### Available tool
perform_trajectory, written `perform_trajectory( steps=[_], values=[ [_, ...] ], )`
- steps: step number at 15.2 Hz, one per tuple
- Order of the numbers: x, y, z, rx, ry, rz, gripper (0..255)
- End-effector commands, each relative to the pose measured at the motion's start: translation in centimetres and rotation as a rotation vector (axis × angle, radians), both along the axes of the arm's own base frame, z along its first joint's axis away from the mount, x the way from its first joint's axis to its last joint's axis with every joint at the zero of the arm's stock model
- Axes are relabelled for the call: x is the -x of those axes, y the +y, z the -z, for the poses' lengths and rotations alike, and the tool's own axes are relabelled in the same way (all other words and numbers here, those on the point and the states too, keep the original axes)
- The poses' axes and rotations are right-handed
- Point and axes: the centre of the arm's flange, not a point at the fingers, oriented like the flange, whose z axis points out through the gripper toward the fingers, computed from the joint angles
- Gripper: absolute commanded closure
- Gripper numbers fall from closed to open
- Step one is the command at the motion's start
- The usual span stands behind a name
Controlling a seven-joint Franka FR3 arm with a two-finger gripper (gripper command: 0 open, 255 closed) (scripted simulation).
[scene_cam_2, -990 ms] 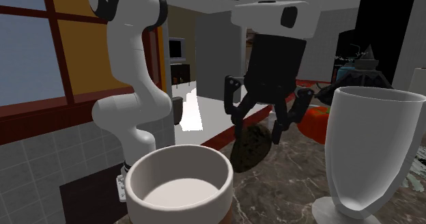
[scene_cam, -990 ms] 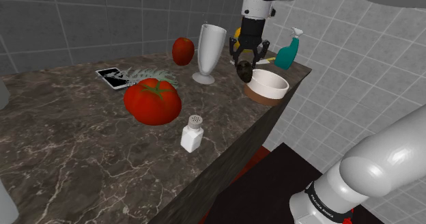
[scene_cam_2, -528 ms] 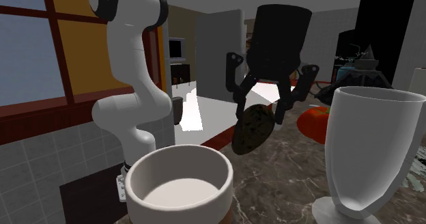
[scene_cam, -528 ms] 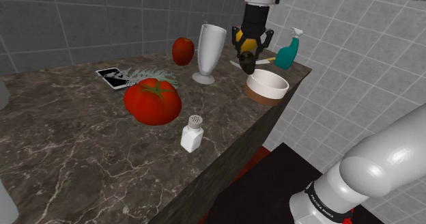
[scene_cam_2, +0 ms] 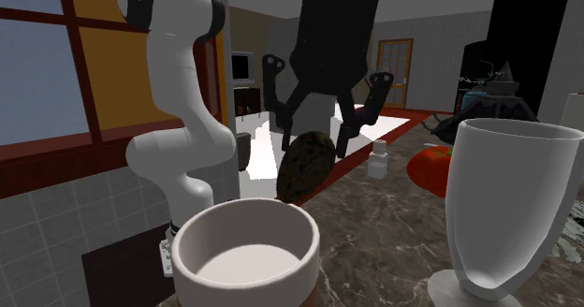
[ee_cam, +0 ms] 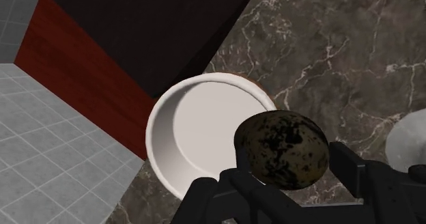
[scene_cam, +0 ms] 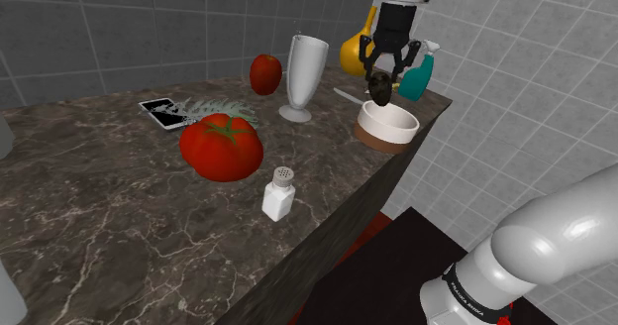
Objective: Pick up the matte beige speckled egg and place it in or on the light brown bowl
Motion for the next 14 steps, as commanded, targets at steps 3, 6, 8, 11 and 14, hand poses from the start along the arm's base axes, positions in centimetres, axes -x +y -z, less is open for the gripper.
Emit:
perform_trajectory(
  steps=[3,6,8,11,14],
  values=[
    [3.1,-4.4,-0.4,-0.001,0.000,-0.001,255],
    [4.1,-6.0,0.6,-0.001,0.000,-0.001,255],
    [4.1,-6.0,1.7,-0.001,0.000,-0.001,255],
    [4.1,-6.0,3.3,-0.001,0.000,-0.001,255],
    [4.1,-6.0,4.9,-0.001,0.000,-0.001,255]
  ],
)
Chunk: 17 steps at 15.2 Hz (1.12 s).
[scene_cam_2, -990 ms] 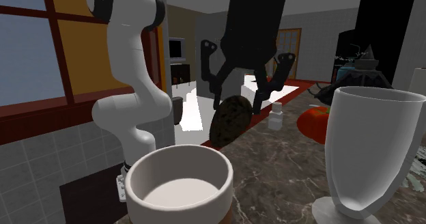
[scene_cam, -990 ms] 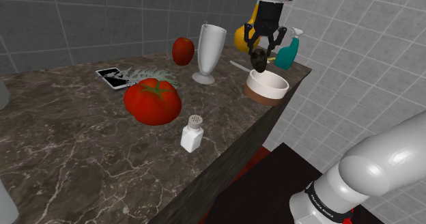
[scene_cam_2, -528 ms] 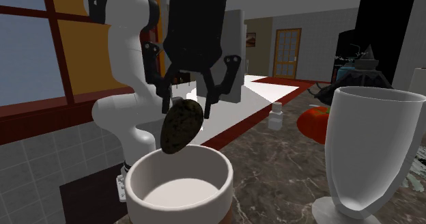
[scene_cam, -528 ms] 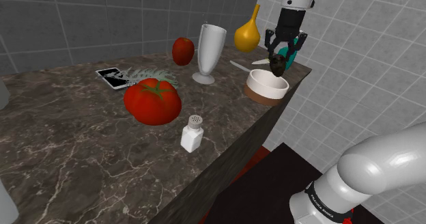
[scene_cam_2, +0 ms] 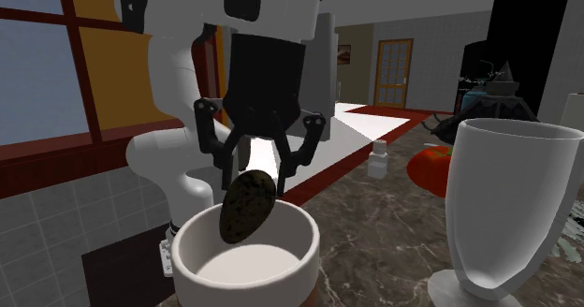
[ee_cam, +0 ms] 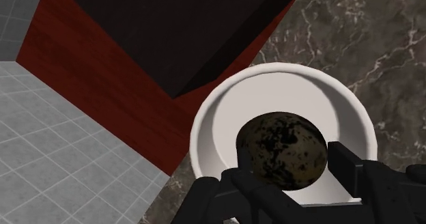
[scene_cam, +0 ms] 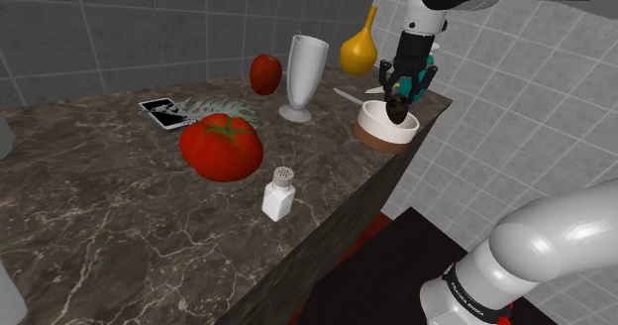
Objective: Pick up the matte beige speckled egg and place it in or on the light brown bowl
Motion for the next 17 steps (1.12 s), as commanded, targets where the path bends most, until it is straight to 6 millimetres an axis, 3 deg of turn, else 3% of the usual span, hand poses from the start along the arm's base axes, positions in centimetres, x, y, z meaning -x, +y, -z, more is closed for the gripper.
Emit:
perform_trajectory(
  steps=[1,4,12,13,17],
  values=[
    [0.0,-0.1,0.9,0.000,-0.001,0.000,255],
    [0.0,-0.1,2.6,0.000,-0.001,0.000,255],
    [0.0,-0.1,2.6,0.000,-0.001,0.000,255],
    [0.0,-0.1,2.6,0.000,-0.001,0.000,0],
    [0.0,-0.1,2.6,0.000,-0.001,0.000,0]
  ],
)
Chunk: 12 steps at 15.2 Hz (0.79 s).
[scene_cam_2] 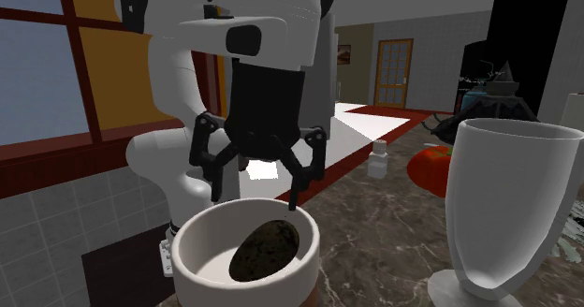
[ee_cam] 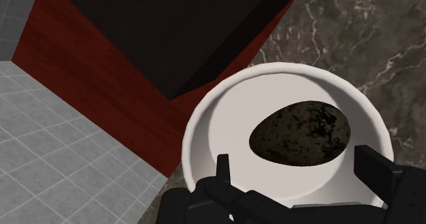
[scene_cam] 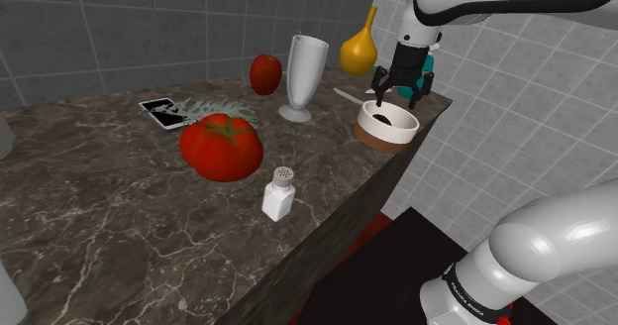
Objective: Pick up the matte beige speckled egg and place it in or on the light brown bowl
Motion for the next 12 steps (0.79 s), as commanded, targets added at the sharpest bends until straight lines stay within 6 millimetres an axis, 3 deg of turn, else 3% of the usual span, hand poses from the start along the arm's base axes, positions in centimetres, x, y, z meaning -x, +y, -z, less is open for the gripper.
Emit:
perform_trajectory(
  steps=[1,5,12],
  values=[
    [0.0,0.0,0.0,0.000,0.000,0.000,0],
    [-0.6,0.4,-4.9,0.000,0.000,0.000,0],
    [-0.6,0.4,-4.9,0.000,0.000,0.000,0]
  ],
)
